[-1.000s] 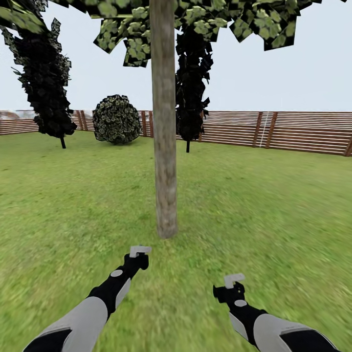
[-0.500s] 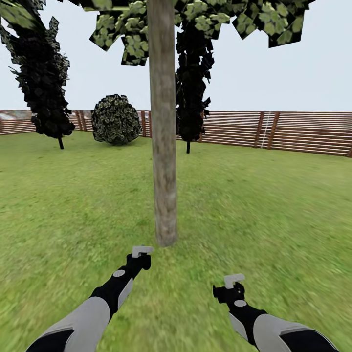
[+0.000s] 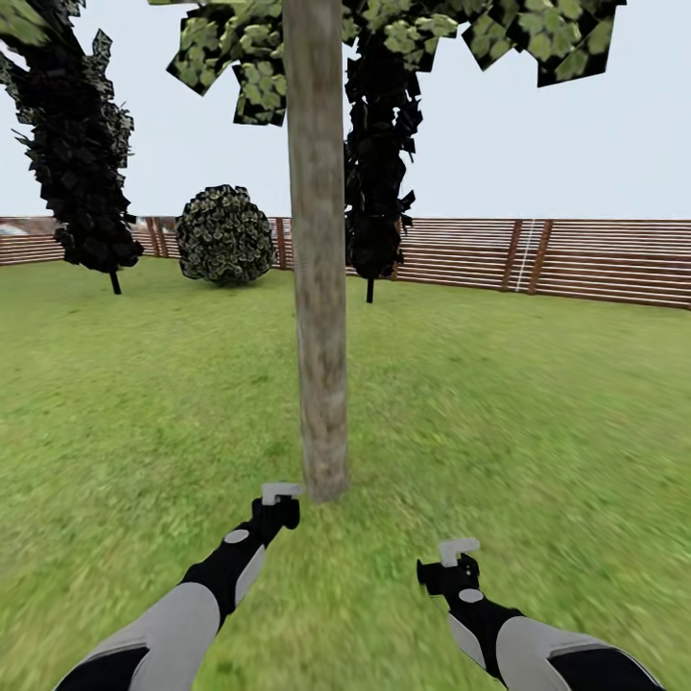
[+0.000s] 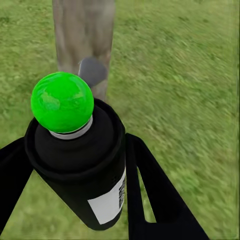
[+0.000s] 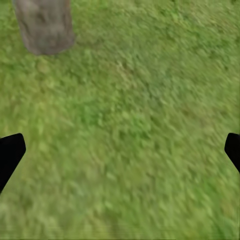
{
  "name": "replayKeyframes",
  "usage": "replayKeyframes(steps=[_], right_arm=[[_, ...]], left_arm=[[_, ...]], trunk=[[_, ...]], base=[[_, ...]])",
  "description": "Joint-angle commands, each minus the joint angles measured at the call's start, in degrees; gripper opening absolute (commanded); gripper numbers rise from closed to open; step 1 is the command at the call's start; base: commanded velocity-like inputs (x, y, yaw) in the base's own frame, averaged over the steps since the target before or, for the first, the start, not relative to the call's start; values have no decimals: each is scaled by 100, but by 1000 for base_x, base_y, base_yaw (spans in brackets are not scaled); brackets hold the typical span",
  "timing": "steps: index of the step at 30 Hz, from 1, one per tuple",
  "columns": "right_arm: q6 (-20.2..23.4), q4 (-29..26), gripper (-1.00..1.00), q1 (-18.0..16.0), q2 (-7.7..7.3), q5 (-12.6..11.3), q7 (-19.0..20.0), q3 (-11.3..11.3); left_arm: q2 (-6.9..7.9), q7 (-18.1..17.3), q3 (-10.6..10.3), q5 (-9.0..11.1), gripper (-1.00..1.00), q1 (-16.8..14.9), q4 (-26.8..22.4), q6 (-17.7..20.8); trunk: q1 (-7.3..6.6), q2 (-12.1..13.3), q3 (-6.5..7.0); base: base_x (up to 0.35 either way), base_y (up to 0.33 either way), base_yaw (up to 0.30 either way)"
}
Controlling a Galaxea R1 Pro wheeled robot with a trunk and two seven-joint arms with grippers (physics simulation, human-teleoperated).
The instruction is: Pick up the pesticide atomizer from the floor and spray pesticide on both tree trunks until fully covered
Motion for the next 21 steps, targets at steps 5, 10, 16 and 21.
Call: replayKeyframes(steps=[5, 10, 16, 21], right_arm=[[-23, 27, 100, -12, -2, 47, -55, 34], [-23, 27, 100, -12, -14, -182, -59, 30], [-21, 27, 100, -12, -9, -358, -58, 36], [-15, 27, 100, 5, -29, -362, -59, 33]], left_arm=[[-48, -22, 66, 228, -100, -6, -26, -17], [-45, 452, 64, 320, -100, -6, -36, -12], [-78, 1243, 31, 350, -100, -6, -34, -42], [-86, 892, 33, 347, -100, -6, -17, -45]], trunk=[[5, -8, -10], [5, -8, -10], [5, -8, -10], [5, -8, -10]], base=[[350, 0, 0], [350, 0, 0], [263, 0, 0], [96, 0, 0]])
